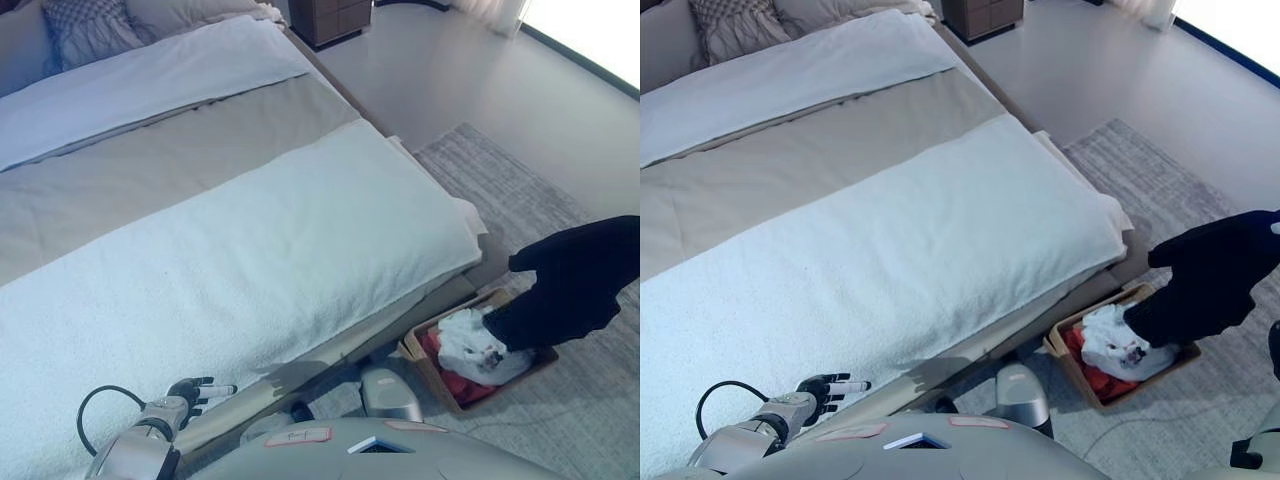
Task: Put the clothes on the bed into the basket.
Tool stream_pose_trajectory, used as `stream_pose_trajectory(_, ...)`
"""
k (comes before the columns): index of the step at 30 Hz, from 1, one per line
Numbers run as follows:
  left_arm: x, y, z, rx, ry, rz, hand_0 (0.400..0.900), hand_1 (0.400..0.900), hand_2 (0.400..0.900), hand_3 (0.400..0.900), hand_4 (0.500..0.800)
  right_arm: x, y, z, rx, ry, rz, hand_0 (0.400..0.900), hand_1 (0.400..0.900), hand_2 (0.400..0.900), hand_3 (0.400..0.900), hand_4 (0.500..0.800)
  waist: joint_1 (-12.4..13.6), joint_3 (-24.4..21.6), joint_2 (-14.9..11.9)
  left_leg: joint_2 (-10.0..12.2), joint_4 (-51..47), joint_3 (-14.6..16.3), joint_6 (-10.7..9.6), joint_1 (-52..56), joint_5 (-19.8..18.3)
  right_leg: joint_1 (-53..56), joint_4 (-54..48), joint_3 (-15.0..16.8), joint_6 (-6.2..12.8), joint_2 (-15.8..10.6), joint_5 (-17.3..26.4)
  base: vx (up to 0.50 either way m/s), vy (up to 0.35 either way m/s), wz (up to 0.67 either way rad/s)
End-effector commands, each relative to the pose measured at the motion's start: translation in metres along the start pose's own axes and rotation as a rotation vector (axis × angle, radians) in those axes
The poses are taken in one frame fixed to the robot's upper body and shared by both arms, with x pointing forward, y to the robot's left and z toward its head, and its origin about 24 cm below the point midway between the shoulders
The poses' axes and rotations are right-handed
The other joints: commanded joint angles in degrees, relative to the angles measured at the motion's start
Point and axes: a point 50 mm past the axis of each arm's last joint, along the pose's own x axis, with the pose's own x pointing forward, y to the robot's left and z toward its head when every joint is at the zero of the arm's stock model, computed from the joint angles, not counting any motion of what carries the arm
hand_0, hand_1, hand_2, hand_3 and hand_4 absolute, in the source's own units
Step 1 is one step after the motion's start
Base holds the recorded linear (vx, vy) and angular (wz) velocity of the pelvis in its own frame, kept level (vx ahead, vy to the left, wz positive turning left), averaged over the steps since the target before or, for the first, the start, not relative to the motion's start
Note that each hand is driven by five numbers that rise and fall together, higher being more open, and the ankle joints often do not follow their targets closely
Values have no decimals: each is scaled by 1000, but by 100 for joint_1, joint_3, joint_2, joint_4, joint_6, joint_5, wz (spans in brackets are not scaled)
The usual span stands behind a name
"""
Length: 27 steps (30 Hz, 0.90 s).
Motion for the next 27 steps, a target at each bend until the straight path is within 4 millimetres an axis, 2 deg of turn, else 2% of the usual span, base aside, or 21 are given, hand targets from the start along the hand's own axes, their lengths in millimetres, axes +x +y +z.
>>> stream_pose_trajectory(1, -6, 41, -5, 38, 24, 113, 900, 900, 900, 900, 800, -16, -59, 0, 59, -40, -200, 743, 743, 743, 743, 706, 27, -146, -91, 33, 631, -543, 88, -89, -801, -69, 334, 45, 335, -166, 235, 9, 0, 10)
stream_pose_trajectory(2, -6, 40, -5, 38, 25, 112, 900, 900, 900, 900, 800, -15, -57, -3, 62, -37, -198, 900, 900, 900, 900, 800, 31, -141, -92, 38, 626, -550, 84, -85, -799, -63, 338, 30, 332, -174, 228, 6, -3, 9)
stream_pose_trajectory(27, -5, 36, -4, 81, 30, 102, 900, 900, 900, 900, 800, -10, -39, -29, 58, 32, -140, 900, 900, 900, 900, 800, 198, -132, -172, 99, 519, -705, -5, -141, -682, -14, 287, -171, 235, -204, 167, 3, -6, 4)
